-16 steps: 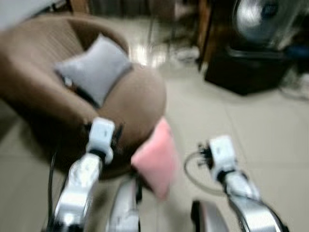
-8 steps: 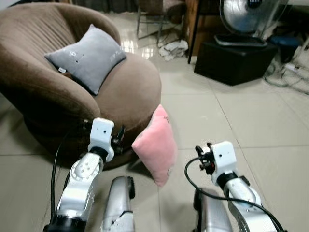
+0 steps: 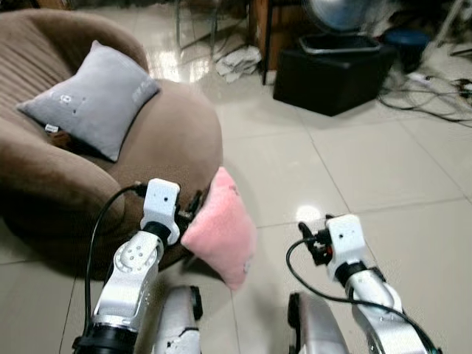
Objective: Move the pillow to the sofa from floor
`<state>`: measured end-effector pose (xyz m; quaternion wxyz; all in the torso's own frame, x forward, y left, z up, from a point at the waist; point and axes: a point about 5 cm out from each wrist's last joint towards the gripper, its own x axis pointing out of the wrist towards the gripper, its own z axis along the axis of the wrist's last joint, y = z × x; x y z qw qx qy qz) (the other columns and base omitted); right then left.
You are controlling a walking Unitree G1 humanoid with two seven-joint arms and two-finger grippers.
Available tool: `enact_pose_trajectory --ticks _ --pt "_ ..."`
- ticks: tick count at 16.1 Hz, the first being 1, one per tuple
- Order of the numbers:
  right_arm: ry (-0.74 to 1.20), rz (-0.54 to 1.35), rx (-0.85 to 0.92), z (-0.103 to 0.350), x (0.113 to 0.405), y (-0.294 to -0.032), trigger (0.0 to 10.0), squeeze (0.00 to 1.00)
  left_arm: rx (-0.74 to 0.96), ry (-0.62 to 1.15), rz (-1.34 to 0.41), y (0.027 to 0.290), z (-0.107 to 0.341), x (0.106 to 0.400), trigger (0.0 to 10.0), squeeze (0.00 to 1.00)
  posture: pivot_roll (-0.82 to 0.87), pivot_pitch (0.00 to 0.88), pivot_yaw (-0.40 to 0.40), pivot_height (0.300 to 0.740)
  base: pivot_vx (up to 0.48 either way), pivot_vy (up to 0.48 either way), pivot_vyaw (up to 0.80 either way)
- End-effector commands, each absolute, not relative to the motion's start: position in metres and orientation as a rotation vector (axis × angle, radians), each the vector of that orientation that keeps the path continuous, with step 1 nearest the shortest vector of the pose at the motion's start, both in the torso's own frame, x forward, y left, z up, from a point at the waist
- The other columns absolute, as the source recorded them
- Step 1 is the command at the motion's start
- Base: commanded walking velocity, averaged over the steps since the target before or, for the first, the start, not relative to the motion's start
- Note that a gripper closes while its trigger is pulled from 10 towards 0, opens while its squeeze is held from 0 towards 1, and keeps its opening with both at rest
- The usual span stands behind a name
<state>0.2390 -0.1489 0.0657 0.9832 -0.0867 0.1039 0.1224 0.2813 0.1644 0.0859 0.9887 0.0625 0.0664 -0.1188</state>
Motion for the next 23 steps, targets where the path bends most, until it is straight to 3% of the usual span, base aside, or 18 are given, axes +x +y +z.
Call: enact_pose_trajectory --ticks 1,2,9,10,11,14,16,22,23 --pt "0.211 0.251 -0.177 0.064 0.237 -0.150 10.0 0.61 0.121 0.126 -0.232 0.166 0.087 0.284 10.0 1.00 -0.04 0.046 0.040 0.586 0.352 0.000 -0.66" --pt "0.216 0.256 -0.193 0.062 0.240 -0.150 10.0 0.00 0.122 0.126 -0.230 0.166 0.087 0.284 10.0 1.00 -0.04 0.045 0.039 0.586 0.352 0.000 0.00" --pt "0.241 0.287 -0.225 0.049 0.245 -0.153 10.0 0.00 0.145 0.131 -0.221 0.169 0.083 0.281 10.0 1.00 -0.04 0.042 0.035 0.586 0.283 0.000 0.00" --pt "0.254 0.300 -0.229 0.047 0.242 -0.153 10.0 0.00 0.166 0.135 -0.234 0.170 0.080 0.280 10.0 0.54 -0.04 0.037 0.036 0.586 0.000 0.000 0.00" --pt "0.259 0.302 -0.229 0.046 0.241 -0.152 10.0 0.00 0.166 0.132 -0.241 0.170 0.080 0.279 10.0 0.00 -0.04 0.037 0.036 0.581 0.000 0.000 0.00" --pt "0.261 0.316 -0.219 0.045 0.238 -0.150 10.0 0.00 0.153 0.152 -0.285 0.166 0.072 0.279 10.0 0.00 -0.04 0.032 0.032 0.556 0.000 0.000 0.00" --pt "0.280 0.342 -0.224 0.044 0.235 -0.146 10.0 0.00 0.180 0.261 -0.322 0.164 0.050 0.279 10.0 0.00 -0.05 0.023 0.031 0.536 0.000 0.000 0.00" --pt "0.312 0.426 -0.256 0.043 0.224 -0.140 10.0 0.00 0.224 0.387 -0.295 0.162 0.025 0.295 10.0 0.00 -0.07 0.053 0.012 0.493 0.000 0.000 0.00" --pt "0.310 0.495 -0.281 0.045 0.222 -0.132 10.0 0.00 0.165 0.409 -0.198 0.172 0.024 0.302 10.0 1.00 -0.08 0.090 0.004 0.493 0.000 0.000 0.00"
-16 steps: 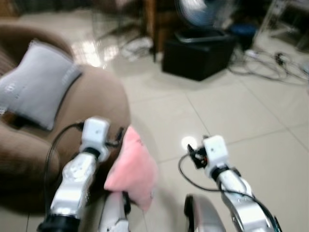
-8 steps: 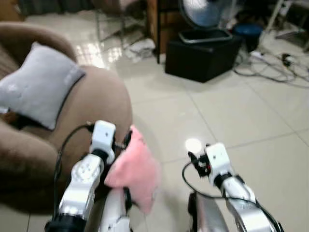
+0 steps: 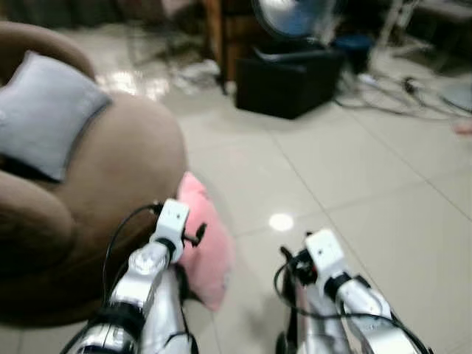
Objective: Move the pillow to the sofa from floor
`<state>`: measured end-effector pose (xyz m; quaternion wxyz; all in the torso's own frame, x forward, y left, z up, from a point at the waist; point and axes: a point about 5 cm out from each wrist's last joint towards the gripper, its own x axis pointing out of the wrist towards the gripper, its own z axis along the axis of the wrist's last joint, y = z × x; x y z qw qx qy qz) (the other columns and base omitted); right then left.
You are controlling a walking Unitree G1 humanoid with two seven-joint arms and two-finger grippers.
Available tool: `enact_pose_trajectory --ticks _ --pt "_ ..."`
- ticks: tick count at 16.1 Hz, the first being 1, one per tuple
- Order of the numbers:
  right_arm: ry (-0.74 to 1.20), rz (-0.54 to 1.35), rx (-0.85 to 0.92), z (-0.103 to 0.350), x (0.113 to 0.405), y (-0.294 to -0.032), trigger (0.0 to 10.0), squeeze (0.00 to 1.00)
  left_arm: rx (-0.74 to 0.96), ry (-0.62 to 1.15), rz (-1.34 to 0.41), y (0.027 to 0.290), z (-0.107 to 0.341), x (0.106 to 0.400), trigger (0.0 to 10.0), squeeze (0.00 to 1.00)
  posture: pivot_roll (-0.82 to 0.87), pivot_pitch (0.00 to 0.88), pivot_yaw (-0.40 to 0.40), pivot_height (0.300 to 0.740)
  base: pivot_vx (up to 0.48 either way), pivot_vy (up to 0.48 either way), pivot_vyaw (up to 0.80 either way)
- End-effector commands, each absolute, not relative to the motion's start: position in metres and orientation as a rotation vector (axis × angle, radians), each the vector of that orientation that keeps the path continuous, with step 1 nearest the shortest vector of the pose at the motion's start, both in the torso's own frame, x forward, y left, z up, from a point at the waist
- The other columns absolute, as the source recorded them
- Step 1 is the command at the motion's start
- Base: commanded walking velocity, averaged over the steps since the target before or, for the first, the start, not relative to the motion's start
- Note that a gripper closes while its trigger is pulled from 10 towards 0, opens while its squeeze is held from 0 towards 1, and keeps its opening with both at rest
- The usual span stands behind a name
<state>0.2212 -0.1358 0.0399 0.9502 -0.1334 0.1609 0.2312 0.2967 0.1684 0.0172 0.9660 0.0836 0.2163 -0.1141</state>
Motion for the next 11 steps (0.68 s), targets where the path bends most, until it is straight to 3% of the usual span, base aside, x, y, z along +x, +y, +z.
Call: enact_pose_trajectory --ticks 1,11 --pt "0.311 0.530 -0.294 0.045 0.222 -0.127 10.0 0.00 0.155 0.421 -0.171 0.177 0.022 0.304 10.0 1.00 -0.07 0.110 -0.003 0.493 0.000 0.000 0.00" --pt "0.190 0.710 -0.311 0.086 0.233 -0.113 10.0 0.00 0.289 0.431 0.105 0.233 0.030 0.312 10.0 1.00 -0.06 0.304 0.006 0.493 0.000 0.000 0.00"
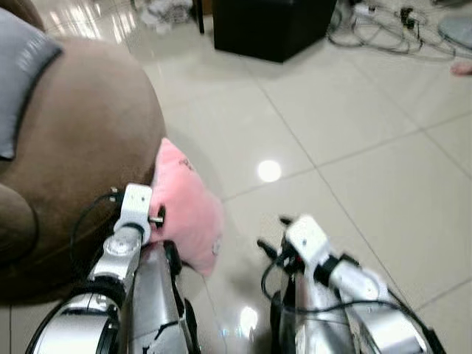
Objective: Move the pillow to the sofa from floor
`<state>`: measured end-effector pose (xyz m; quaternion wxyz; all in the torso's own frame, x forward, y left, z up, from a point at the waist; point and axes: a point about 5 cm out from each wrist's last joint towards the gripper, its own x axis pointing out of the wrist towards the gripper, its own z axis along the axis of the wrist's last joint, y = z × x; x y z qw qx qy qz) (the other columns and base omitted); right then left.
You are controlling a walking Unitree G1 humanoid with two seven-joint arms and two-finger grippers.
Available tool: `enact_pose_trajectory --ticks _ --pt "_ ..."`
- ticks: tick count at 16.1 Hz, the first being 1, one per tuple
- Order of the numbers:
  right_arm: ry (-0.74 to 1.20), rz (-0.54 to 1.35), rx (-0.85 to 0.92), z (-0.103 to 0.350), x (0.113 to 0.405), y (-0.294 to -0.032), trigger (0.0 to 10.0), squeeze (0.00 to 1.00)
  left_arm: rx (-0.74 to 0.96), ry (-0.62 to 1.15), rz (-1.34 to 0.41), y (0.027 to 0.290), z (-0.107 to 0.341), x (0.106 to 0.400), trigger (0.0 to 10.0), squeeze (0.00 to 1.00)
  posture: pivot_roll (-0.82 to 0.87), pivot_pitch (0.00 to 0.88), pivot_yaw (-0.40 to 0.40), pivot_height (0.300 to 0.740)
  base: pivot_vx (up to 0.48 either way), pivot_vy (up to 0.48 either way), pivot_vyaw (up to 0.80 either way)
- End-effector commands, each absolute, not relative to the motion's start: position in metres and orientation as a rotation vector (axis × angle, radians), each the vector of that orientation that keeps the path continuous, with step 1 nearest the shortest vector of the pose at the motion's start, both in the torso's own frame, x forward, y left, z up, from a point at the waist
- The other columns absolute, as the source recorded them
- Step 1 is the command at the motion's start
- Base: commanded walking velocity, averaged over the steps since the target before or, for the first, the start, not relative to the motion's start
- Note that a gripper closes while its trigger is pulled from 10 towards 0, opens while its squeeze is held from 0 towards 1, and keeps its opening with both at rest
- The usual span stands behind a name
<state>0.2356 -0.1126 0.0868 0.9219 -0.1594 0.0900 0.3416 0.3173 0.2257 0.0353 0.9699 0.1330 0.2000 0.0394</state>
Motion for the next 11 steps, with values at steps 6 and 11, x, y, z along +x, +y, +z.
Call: enact_pose_trajectory --ticks 6,11 --pt "0.197 0.788 -0.326 0.0906 0.2281 -0.1084 10.0 0.00 0.280 0.482 0.045 0.2275 0.0259 0.3131 10.0 0.00 -0.07 0.333 0.009 0.493 0.000 0.000 0.00" --pt "0.203 0.810 -0.344 0.0899 0.2246 -0.1075 10.0 0.00 0.330 0.490 0.038 0.2257 0.0284 0.3169 4.7 0.00 -0.08 0.348 0.012 0.493 0.000 0.000 0.00"
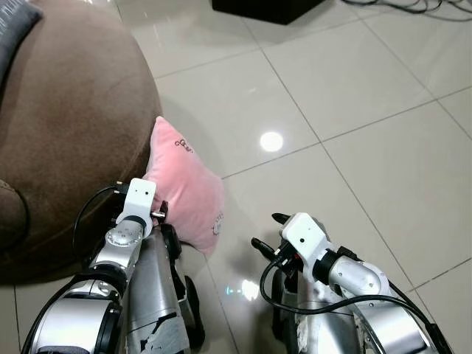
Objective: Move the pillow to the sofa from floor
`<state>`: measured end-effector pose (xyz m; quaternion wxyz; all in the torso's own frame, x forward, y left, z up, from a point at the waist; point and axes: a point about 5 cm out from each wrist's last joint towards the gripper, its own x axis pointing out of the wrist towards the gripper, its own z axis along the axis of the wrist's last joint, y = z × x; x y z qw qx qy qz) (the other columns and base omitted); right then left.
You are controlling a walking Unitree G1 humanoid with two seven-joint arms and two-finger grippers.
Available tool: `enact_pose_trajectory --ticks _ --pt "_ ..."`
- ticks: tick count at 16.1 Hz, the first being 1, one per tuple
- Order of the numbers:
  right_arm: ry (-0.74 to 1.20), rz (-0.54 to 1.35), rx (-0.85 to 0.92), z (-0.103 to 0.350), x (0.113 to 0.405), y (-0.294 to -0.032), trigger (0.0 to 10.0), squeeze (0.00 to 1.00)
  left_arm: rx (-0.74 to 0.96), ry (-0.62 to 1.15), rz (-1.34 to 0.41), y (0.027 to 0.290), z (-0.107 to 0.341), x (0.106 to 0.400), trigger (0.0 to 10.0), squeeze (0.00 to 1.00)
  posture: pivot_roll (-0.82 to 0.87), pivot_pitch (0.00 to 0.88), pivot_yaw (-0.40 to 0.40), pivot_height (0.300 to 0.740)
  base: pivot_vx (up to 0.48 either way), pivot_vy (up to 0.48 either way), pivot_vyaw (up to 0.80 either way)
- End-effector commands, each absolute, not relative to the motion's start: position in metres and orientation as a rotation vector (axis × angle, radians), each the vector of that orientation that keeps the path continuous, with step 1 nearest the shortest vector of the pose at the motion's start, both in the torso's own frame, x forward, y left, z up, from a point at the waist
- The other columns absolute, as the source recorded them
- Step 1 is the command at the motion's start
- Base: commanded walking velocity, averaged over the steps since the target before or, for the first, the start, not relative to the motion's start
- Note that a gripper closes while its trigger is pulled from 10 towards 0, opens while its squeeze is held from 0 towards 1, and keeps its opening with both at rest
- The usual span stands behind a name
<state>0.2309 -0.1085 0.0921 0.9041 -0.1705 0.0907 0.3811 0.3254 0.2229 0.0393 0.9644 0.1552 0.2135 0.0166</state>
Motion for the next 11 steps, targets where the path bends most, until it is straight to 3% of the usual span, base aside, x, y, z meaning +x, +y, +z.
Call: enact_pose_trajectory --ticks 1,2,11 --pt "0.202 0.811 -0.346 0.0901 0.2242 -0.1076 10.0 0.00 0.336 0.490 0.041 0.2261 0.0286 0.3170 2.0 0.00 -0.08 0.349 0.012 0.493 0.000 0.000 0.00" --pt "0.202 0.813 -0.351 0.0902 0.2236 -0.1078 10.0 0.00 0.341 0.490 0.049 0.2264 0.0287 0.3172 0.0 0.00 -0.08 0.351 0.013 0.493 0.000 0.000 0.00" --pt "0.209 0.833 -0.368 0.0859 0.2212 -0.1056 10.0 0.00 0.333 0.487 0.064 0.2295 0.0307 0.3182 0.0 0.00 -0.08 0.348 0.016 0.493 0.000 0.000 0.00"
